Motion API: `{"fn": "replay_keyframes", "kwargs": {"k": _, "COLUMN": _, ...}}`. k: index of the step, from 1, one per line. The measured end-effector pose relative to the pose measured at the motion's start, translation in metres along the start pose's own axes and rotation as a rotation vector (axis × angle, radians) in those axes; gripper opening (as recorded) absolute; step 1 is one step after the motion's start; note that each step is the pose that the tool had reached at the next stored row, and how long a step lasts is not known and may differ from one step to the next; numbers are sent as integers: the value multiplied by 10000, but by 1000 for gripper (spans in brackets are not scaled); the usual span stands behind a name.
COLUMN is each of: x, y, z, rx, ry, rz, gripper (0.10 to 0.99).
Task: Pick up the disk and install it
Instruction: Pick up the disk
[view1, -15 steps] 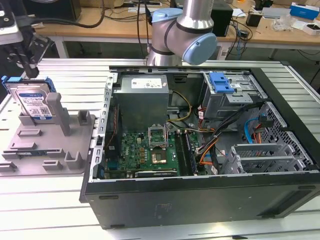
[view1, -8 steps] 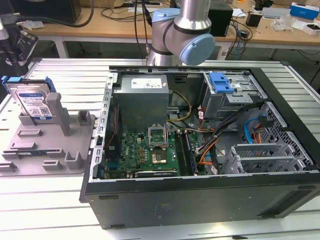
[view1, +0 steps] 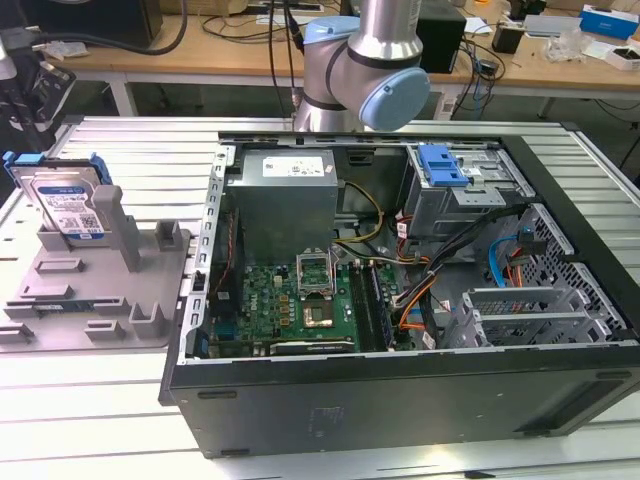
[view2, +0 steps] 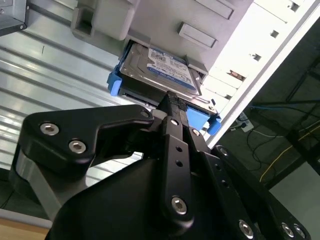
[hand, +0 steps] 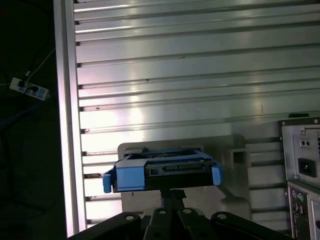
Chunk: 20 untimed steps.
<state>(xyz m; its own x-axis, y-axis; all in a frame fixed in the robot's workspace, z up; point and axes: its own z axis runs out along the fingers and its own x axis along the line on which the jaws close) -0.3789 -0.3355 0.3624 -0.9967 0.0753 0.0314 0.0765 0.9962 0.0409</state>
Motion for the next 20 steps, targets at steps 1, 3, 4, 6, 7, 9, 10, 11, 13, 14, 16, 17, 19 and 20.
{"fn": "replay_keyframes", "kwargs": {"k": 1, "x": 0, "y": 0, "z": 0, "rx": 0, "ry": 6, "rz": 0, "gripper": 106}}
{"fn": "replay_keyframes", "kwargs": {"k": 3, "x": 1, "y": 0, "z": 0, "rx": 1, "ry": 12, "rz": 1, "gripper": 106}}
{"fn": "replay_keyframes", "kwargs": {"k": 4, "x": 1, "y": 0, "z": 0, "rx": 1, "ry": 16, "rz": 1, "gripper": 106}}
{"fn": "replay_keyframes", "kwargs": {"k": 6, "x": 2, "y": 0, "z": 0, "rx": 1, "ry": 20, "rz": 0, "gripper": 106}}
{"fn": "replay_keyframes", "kwargs": {"k": 7, "x": 2, "y": 0, "z": 0, "rx": 2, "ry": 22, "rz": -34, "gripper": 106}}
{"fn": "replay_keyframes", "kwargs": {"k": 9, "x": 2, "y": 3, "z": 2, "rx": 12, "ry": 34, "rz": -390, "gripper": 106}}
{"fn": "replay_keyframes", "kwargs": {"k": 10, "x": 2, "y": 5, "z": 1, "rx": 23, "ry": 48, "rz": -686, "gripper": 106}}
{"fn": "replay_keyframes", "kwargs": {"k": 11, "x": 3, "y": 10, "z": 1, "rx": 38, "ry": 67, "rz": -1135, "gripper": 106}}
{"fn": "replay_keyframes", "kwargs": {"k": 13, "x": 3, "y": 11, "z": 1, "rx": 65, "ry": 100, "rz": -1968, "gripper": 106}}
{"fn": "replay_keyframes", "kwargs": {"k": 14, "x": 3, "y": 13, "z": 1, "rx": 72, "ry": 109, "rz": -2185, "gripper": 106}}
{"fn": "replay_keyframes", "kwargs": {"k": 16, "x": 3, "y": 20, "z": 2, "rx": 87, "ry": 126, "rz": -2659, "gripper": 106}}
{"fn": "replay_keyframes", "kwargs": {"k": 17, "x": 3, "y": 22, "z": 2, "rx": 98, "ry": 134, "rz": -2959, "gripper": 106}}
{"fn": "replay_keyframes", "kwargs": {"k": 19, "x": 3, "y": 22, "z": 3, "rx": 118, "ry": 160, "rz": -3612, "gripper": 106}}
{"fn": "replay_keyframes", "kwargs": {"k": 20, "x": 3, "y": 22, "z": 3, "rx": 129, "ry": 174, "rz": -3949, "gripper": 106}}
